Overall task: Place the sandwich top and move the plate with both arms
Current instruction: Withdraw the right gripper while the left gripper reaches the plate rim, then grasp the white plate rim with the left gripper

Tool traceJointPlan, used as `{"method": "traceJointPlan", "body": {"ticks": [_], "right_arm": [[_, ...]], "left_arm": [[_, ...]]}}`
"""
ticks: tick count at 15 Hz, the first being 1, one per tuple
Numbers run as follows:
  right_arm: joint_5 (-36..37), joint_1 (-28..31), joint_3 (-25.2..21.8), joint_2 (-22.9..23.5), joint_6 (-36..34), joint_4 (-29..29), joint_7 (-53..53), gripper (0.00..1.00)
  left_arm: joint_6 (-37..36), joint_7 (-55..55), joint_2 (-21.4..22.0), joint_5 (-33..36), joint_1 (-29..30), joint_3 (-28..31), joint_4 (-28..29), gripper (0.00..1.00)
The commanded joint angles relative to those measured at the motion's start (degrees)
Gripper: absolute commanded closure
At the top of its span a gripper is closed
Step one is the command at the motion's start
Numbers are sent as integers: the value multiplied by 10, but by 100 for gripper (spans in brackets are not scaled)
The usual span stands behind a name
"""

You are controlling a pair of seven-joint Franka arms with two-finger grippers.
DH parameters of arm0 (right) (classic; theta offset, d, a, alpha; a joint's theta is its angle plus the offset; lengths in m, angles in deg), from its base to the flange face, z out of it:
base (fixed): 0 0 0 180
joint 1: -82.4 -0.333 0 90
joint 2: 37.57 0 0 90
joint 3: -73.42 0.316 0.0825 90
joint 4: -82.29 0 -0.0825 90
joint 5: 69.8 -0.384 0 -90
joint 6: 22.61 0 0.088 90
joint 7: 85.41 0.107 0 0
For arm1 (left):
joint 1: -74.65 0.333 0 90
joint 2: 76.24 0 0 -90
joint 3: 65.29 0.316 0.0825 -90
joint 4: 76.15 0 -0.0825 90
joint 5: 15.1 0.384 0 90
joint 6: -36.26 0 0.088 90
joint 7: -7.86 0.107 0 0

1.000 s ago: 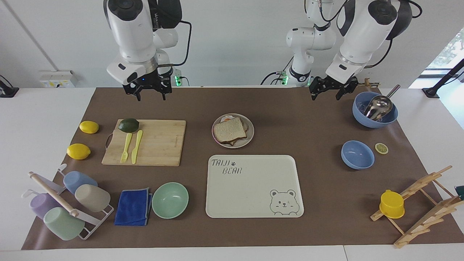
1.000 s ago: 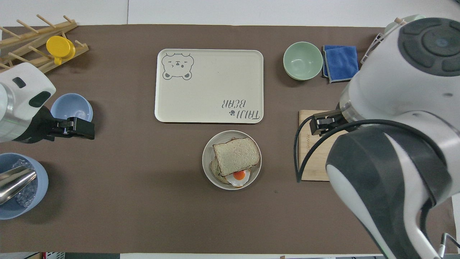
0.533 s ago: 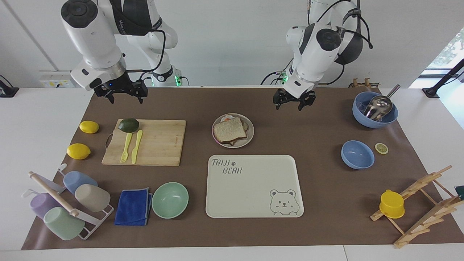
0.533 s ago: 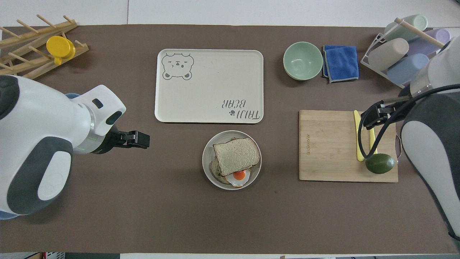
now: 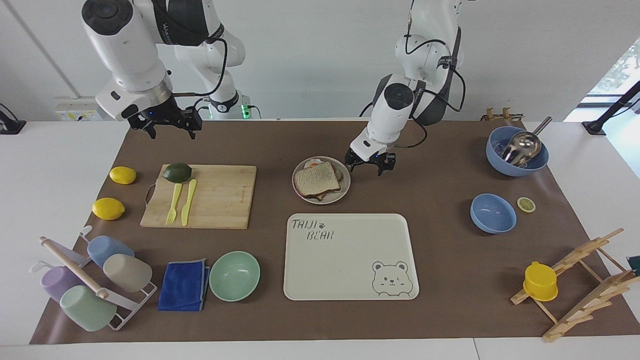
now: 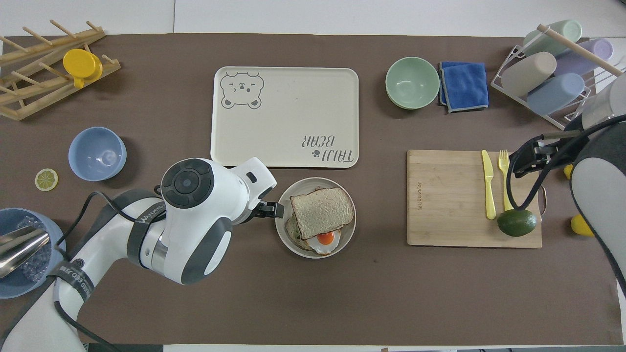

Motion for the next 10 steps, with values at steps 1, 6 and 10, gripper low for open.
{"method": "traceJointPlan", "body": {"ticks": [1, 6, 10], "right_arm": [[-20, -9, -20, -9, 12, -12, -7, 0], [-26, -14, -32, -47, 26, -57, -5, 0], [-25, -15, -68, -45, 27, -55, -77, 0]], "left_arm": [[55, -1, -26, -6, -21, 8, 13, 7], [59, 1, -35, -39, -21, 8, 13, 19], [61, 1, -35, -75, -22, 8, 16, 29]]}}
